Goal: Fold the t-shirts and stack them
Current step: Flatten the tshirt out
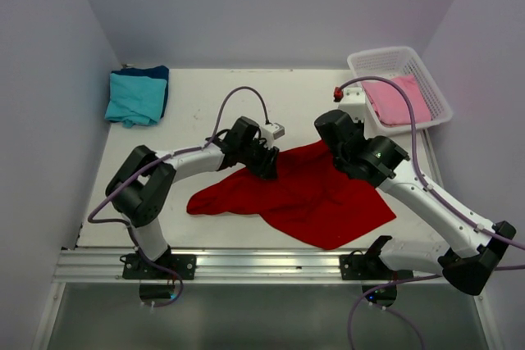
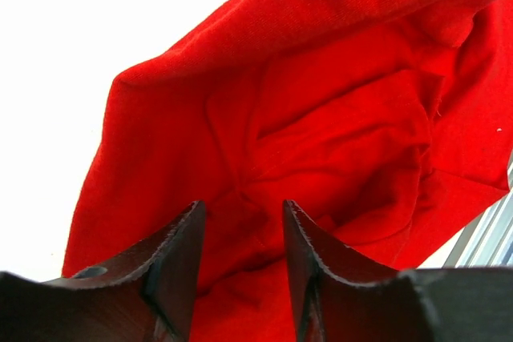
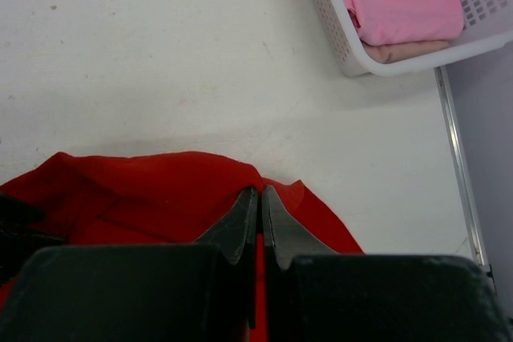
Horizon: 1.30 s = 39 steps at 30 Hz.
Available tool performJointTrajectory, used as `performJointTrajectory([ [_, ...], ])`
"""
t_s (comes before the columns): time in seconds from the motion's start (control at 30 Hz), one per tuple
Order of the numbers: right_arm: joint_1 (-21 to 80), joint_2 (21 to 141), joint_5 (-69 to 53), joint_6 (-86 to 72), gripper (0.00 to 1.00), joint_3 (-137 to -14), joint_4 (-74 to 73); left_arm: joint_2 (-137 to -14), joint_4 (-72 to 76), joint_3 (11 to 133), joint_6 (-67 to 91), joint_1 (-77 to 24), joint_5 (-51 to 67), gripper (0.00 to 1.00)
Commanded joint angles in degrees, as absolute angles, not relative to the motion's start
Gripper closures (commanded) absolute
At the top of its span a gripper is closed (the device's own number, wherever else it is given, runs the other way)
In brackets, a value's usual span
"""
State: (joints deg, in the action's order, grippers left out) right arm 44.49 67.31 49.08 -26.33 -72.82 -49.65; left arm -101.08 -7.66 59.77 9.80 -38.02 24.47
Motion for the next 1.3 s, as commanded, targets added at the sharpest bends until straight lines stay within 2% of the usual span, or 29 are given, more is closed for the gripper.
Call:
performJointTrajectory([
  [0.0,44.21,65.65,49.83,-27.33,1.0,-72.86,-48.08,-102.21,-6.15,62.14,8.35,-38.23,26.45,0.52],
  [0.2,44.03,65.48,49.66,-27.42,1.0,-72.69,-48.25,-103.97,-6.68,62.23,8.26,-38.32,26.9,0.48],
  [0.37,44.12,65.04,49.57,-27.42,1.0,-72.6,-48.25,-105.2,-7.29,62.93,8.35,-38.23,26.46,0.5],
  [0.4,44.12,64.95,49.66,-27.42,1.0,-72.51,-48.16,-105.29,-7.29,62.93,8.44,-38.32,26.37,0.53],
  [0.5,44.12,64.69,49.75,-27.42,1.0,-72.33,-48.16,-105.73,-7.12,63.11,8.7,-38.23,26.46,0.69],
  [0.53,44.03,64.6,49.75,-27.42,1.0,-72.42,-48.16,-105.91,-7.29,63.28,8.79,-38.32,26.46,0.81],
  [0.63,44.12,64.43,49.75,-27.33,1.0,-72.25,-48.25,-105.56,-7.21,63.28,9.4,-38.23,26.11,1.0],
  [0.8,44.12,64.42,50.01,-27.33,1.0,-72.07,-48.25,-99.43,-8.52,63.63,11.51,-38.58,23.83,1.0],
  [1.1,43.86,64.95,50.19,-27.07,1.0,-71.9,-47.81,-79.74,-15.19,68.2,14.76,-40.17,9.68,1.0],
  [1.27,43.68,65.22,49.92,-27.07,1.0,-72.16,-47.64,-74.19,-19.86,71.54,15.55,-40.17,2.47,1.0],
])
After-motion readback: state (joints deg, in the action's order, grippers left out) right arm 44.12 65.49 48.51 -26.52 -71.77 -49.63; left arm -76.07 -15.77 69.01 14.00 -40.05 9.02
